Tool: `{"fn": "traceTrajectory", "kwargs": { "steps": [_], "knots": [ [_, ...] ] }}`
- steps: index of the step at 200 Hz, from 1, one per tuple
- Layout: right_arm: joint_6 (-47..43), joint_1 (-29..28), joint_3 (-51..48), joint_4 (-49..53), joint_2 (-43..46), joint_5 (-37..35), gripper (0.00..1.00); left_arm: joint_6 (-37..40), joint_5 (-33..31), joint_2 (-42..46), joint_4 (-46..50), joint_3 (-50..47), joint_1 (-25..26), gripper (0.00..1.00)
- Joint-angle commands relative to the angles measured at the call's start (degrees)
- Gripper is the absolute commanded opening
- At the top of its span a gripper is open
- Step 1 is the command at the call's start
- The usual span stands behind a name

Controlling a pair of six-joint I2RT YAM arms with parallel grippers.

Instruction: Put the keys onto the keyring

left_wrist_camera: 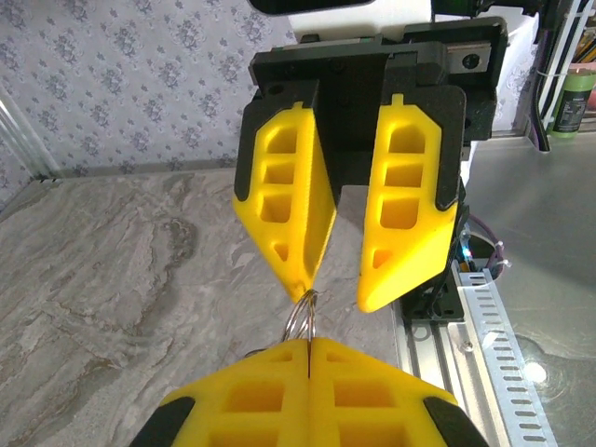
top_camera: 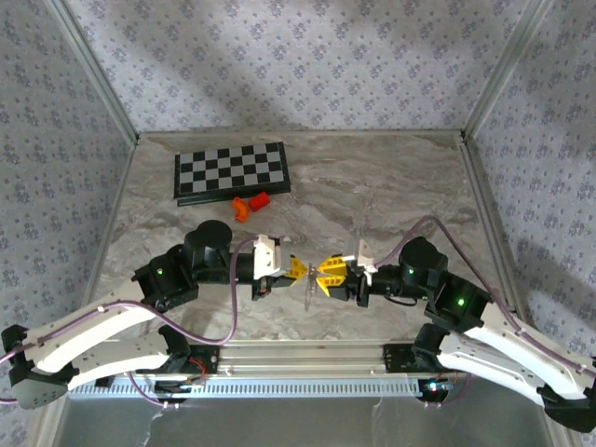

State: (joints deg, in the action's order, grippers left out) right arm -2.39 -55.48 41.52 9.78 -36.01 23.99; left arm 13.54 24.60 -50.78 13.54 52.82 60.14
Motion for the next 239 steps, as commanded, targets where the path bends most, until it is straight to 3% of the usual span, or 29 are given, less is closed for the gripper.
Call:
{"fn": "traceTrajectory", "kwargs": {
  "steps": [1,83,197,239],
  "knots": [
    [0.5,-0.8,1.4,-1.2,1.4,0.1,0.25,0.8,0.5,0.6,-1.7,1.6,0.3,0.0],
    [0.5,-1.6,0.8,-1.1,0.7,-0.6,0.26,0.9,0.9,0.6,-1.3,2.0,0.4,0.0],
    [-0.1,-1.6,0.9,-3.6,-2.6,-0.7,0.37,0.8,1.7,0.6,-1.3,1.9,0.4,0.0],
    [0.0,-1.7,1.0,-4.9,-3.0,0.0,0.36,0.8,1.9,0.6,-1.2,1.9,0.3,0.0]
  ]
}}
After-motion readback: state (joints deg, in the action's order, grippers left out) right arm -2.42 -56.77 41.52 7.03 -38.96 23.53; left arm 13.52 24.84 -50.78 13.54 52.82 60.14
